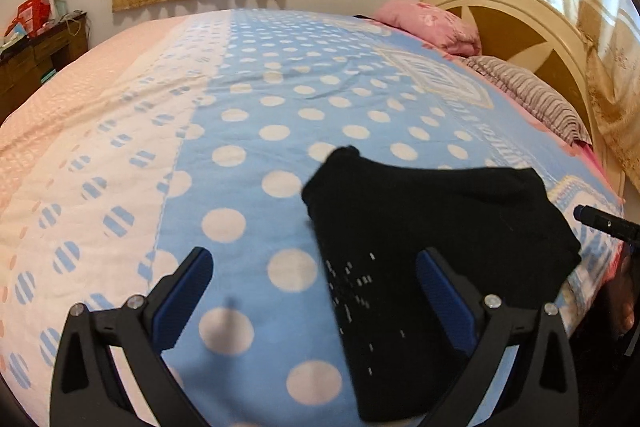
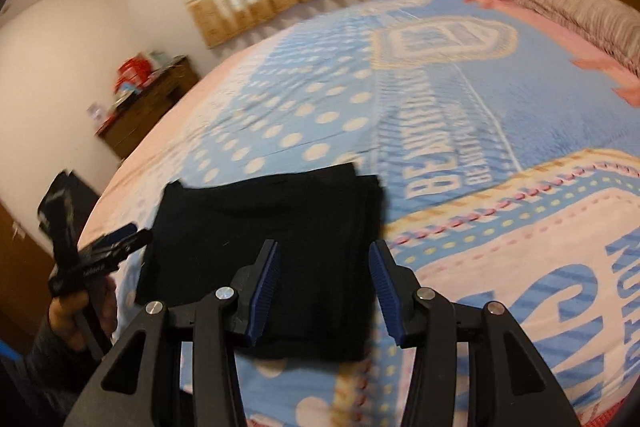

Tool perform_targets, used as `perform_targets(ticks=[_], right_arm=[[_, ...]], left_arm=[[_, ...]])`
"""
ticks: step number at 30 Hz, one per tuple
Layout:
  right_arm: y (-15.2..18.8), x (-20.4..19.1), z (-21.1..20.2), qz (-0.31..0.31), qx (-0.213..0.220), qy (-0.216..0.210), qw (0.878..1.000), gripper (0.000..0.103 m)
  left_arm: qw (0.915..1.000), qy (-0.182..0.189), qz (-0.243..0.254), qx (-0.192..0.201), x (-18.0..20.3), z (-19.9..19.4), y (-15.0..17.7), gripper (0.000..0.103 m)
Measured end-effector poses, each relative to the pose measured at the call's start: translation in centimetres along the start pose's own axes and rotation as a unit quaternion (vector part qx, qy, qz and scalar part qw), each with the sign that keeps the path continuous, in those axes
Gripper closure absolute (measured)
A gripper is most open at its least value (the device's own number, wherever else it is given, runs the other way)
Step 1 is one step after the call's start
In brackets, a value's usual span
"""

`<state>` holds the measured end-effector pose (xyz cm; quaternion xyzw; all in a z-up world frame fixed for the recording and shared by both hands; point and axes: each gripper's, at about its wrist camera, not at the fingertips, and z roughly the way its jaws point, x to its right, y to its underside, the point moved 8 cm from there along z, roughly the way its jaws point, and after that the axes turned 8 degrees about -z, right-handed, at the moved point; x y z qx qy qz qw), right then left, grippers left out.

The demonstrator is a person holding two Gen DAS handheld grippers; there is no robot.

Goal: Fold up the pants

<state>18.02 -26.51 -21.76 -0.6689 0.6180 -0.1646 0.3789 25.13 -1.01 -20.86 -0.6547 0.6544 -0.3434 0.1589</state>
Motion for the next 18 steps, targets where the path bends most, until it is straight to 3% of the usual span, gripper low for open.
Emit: perform_targets(ticks=[6, 18], right_arm=[[0.0, 1.0, 2.5, 0.020, -0.030, -0.003, 0.999, 0.055], [0.1, 2.1, 5.2, 0.046, -0.029, -0.012, 0.998, 0.055]], left_arm=[[0.9999, 0.001, 0.005, -0.013, 1.0, 1.6, 0.2, 0.000], [0.9993, 0.016, -0.001, -0.034, 1.6, 3.2, 0.8, 0.000]])
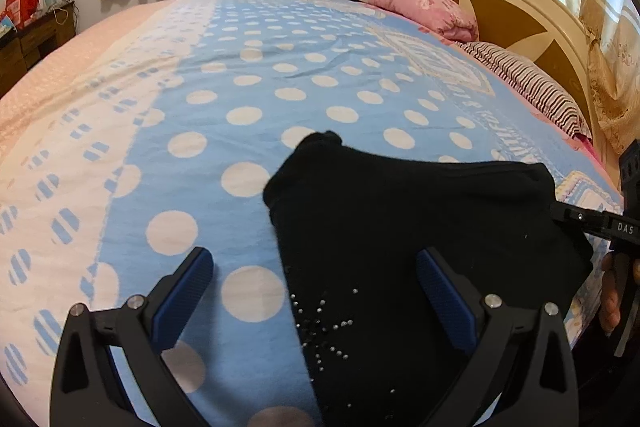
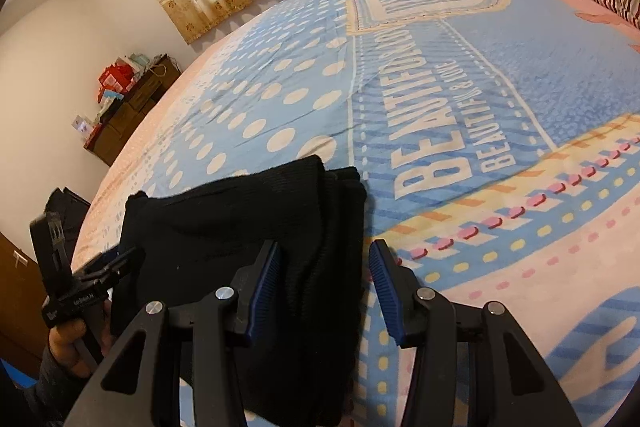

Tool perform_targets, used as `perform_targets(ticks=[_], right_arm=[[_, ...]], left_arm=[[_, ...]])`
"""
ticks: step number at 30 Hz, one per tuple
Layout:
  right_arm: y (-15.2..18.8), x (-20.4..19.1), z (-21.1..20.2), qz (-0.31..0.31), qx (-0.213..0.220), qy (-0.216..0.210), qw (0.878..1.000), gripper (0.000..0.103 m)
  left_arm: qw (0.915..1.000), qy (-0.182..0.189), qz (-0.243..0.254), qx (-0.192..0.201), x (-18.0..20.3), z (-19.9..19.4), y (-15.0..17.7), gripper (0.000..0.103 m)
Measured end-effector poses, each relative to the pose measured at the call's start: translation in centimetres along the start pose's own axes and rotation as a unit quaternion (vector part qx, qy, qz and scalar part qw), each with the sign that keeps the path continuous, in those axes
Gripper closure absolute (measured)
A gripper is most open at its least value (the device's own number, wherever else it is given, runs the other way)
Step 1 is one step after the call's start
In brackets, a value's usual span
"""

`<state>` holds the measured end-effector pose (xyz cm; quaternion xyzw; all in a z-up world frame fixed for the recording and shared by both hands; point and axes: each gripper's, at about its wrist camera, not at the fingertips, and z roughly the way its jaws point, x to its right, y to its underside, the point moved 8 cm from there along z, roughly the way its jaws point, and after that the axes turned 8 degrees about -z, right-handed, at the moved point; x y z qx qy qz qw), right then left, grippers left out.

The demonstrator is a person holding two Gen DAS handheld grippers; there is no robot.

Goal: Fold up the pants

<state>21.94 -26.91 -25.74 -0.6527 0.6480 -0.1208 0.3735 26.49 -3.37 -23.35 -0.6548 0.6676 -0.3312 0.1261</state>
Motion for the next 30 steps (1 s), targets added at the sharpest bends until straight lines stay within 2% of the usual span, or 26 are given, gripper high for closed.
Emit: perform_targets(ticks=[10, 21, 22, 24, 26, 30], right_arm=[[-0.2, 0.1, 0.4, 0.009, 0.013, -0.016, 1.000, 0.055], [0.3, 0.3, 0.4, 0.006, 0.014, -0.009, 1.000, 0.056], [0.3, 0.1, 0.4, 0.006, 0.013, -0.012, 1.000, 0.058], [0.3, -0.1, 0.3, 0.013, 0.012, -0.027, 0.999, 0.065], [0.3, 0.0, 0.3, 0.028, 0.012, -0.045, 0.998, 0.069], [0.2, -0.1, 0.0, 0.042, 0.014, -0.061, 0.997, 0.074]], left_arm=[[0.9999, 0.002, 0.011, -0.003, 0.6, 0.6, 0.3, 0.000], [0.9996, 0.011, 0.027, -0.002, 0.8, 0.9, 0.2, 0.000], [0.9995, 0.011, 0.028, -0.002, 0.8, 0.9, 0.2, 0.000], [0.9993, 0.022, 0.031, -0.003, 1.2, 0.7, 0.3, 0.009], [0.9983, 0.045, 0.038, -0.006, 1.9, 0.3, 0.5, 0.032], [0.9969, 0.071, 0.034, -0.009, 2.3, 0.2, 0.6, 0.044]])
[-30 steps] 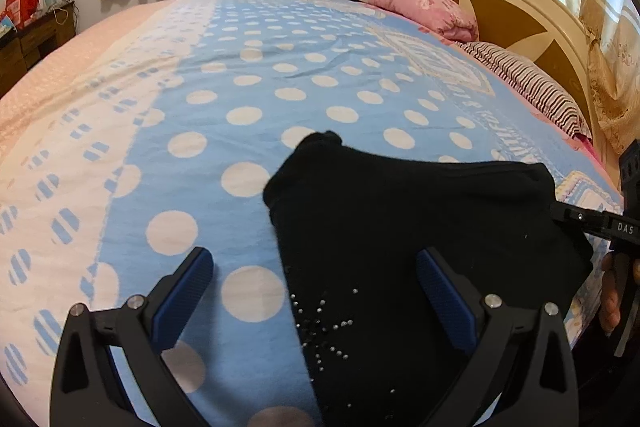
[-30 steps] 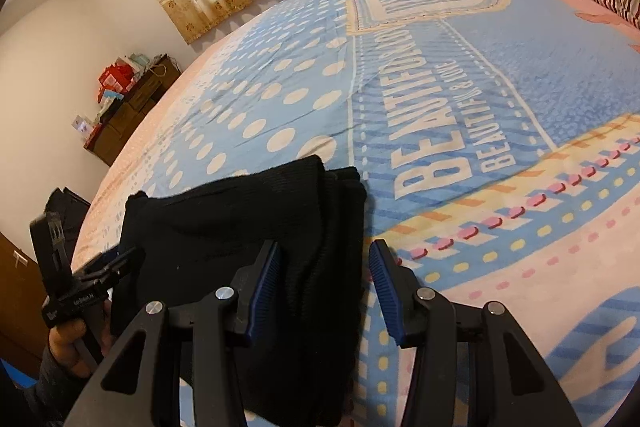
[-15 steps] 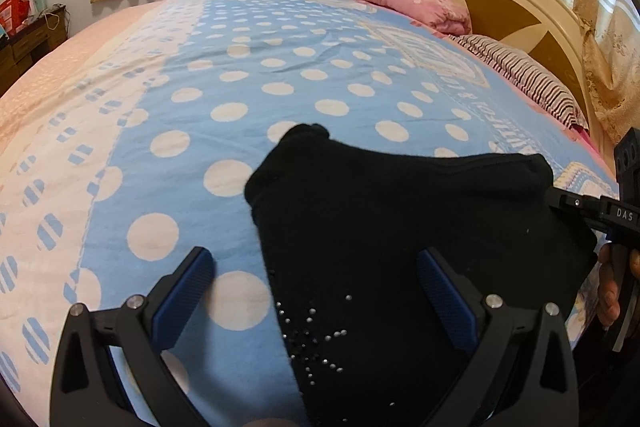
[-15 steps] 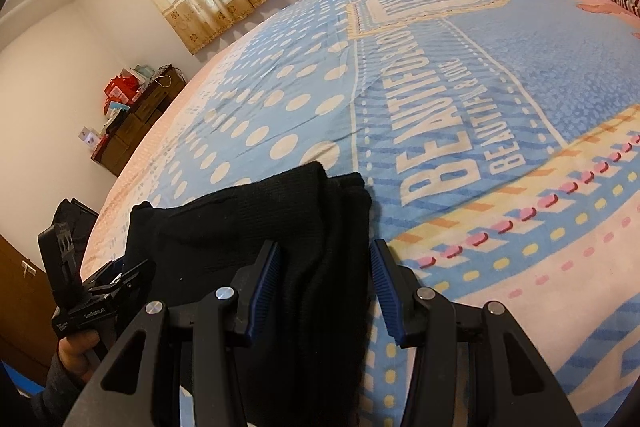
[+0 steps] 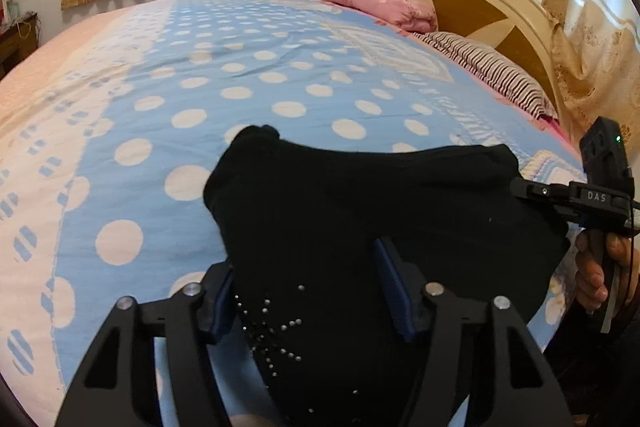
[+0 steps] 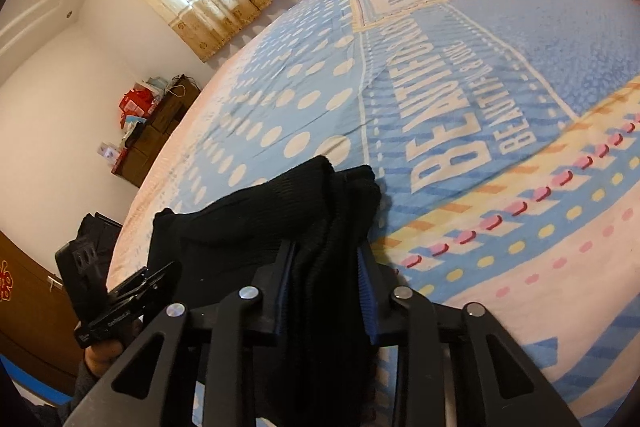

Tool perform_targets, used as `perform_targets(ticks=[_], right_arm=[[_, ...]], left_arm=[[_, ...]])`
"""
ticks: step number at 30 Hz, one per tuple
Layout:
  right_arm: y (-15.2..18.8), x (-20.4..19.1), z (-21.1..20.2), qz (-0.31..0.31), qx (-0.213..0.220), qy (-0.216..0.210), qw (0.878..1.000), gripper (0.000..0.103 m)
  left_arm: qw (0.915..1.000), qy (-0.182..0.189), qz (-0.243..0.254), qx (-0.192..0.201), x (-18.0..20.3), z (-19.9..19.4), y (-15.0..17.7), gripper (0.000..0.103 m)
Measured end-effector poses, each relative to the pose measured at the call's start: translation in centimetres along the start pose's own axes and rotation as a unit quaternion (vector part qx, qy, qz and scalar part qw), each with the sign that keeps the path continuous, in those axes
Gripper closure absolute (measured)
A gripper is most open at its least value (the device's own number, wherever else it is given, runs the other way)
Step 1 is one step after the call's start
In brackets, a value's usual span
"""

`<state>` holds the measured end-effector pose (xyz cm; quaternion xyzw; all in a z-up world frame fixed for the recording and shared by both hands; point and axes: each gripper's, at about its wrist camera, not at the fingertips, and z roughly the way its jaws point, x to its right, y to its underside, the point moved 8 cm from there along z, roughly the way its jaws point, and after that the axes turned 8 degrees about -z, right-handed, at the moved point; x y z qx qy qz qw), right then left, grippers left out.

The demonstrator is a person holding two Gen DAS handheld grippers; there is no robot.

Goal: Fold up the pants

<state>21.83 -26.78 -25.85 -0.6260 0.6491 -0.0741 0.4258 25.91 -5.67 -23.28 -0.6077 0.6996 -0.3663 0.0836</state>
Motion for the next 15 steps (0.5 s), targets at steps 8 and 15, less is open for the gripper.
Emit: perform_targets(ticks=[8, 15], right_arm=[[-1.7, -3.3, -2.0, -0.037, 0.016, -0.003, 0.999, 0.077], [-4.6, -8.0, -0.3, -0.100, -0.004, -0.018, 0.995, 0.077]], left_arm=[[0.9991, 0.028, -0.023, 0.023, -0.3, -1.7, -0.4, 0.079], [0.9976, 0.030, -0.043, 0.046, -1.5, -4.1, -1.2, 0.080]])
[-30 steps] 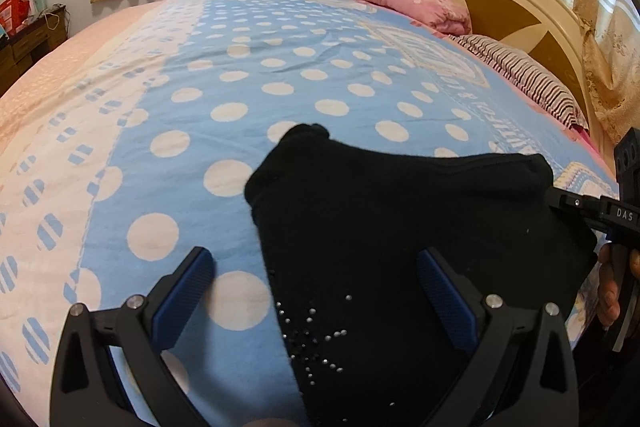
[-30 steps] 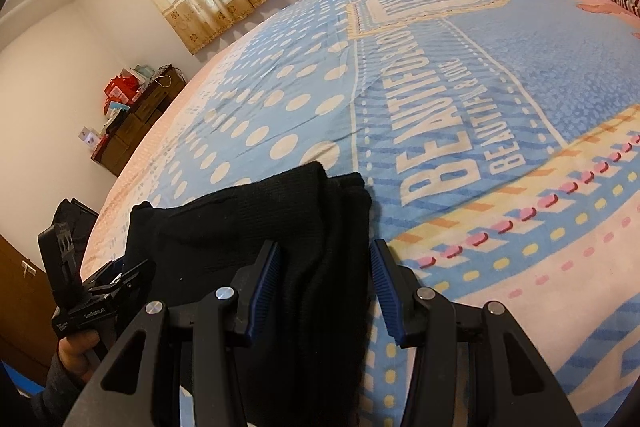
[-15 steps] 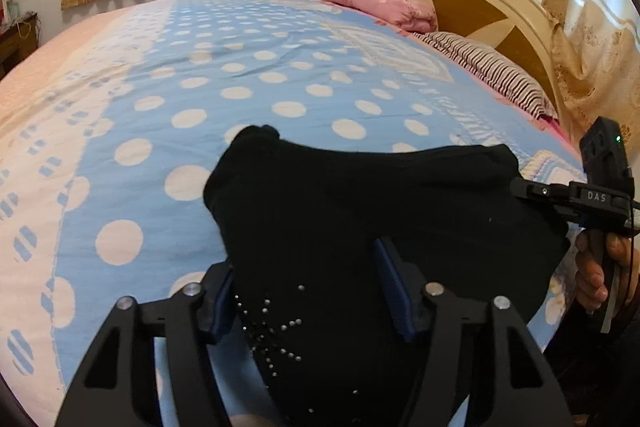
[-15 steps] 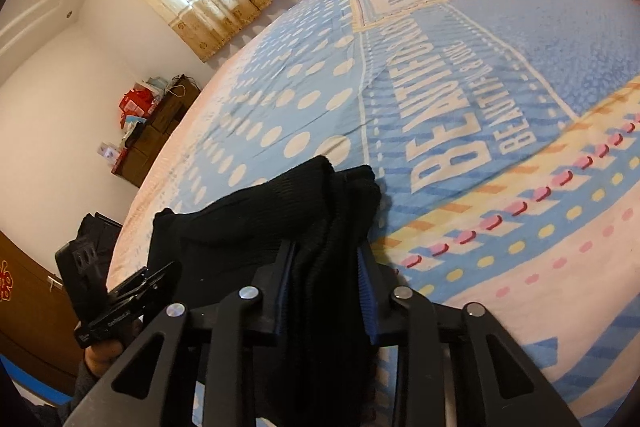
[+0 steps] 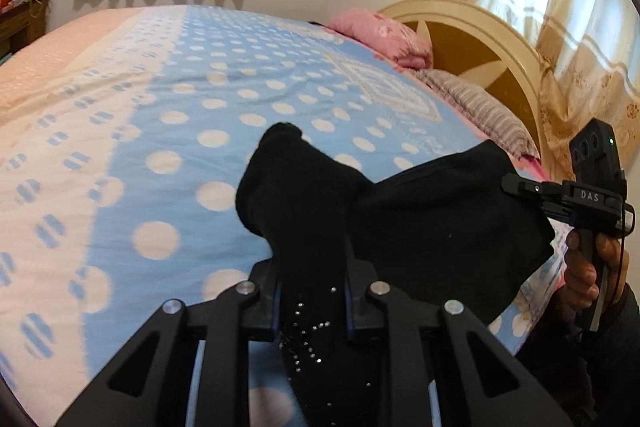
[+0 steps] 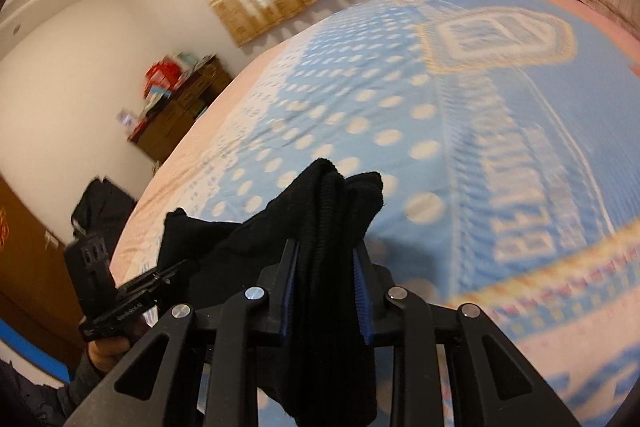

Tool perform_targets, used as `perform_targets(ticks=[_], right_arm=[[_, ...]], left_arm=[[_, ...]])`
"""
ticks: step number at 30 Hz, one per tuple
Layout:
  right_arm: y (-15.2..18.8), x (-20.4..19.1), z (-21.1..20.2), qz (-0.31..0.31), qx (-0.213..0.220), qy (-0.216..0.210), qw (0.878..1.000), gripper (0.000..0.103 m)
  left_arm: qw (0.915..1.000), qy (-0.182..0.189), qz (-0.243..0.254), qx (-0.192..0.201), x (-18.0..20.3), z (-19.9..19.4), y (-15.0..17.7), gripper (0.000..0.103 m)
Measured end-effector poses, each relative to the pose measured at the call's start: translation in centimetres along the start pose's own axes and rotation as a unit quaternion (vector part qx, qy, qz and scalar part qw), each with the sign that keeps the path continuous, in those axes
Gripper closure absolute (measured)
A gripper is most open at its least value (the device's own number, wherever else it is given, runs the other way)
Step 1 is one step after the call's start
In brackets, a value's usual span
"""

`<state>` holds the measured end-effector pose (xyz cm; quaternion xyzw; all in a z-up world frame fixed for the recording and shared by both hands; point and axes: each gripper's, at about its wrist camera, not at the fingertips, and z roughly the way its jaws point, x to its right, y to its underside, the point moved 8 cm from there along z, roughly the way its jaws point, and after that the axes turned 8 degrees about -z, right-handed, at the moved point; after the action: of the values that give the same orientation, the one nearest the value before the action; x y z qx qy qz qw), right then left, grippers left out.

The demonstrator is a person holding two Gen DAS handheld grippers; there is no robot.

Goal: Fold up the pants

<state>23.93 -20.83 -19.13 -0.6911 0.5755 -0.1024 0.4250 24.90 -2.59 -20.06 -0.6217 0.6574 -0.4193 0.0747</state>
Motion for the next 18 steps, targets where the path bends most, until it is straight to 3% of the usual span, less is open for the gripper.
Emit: perform_targets(ticks=[8, 18], right_arm=[[-5.4, -8.0, 9.0, -0.082, -0.030, -0.052, 0.995, 0.078], [-9.2, -19.0, 20.4, -0.139, -0.047, -0.114, 0.983, 0.078]], left_arm=[[0.9957, -0.067, -0.035, 0.053, -7.1, -5.0, -3.2, 0.081], [0.9747, -0.178, -0.079, 0.110, -17.8, -11.3, -6.7, 0.081]])
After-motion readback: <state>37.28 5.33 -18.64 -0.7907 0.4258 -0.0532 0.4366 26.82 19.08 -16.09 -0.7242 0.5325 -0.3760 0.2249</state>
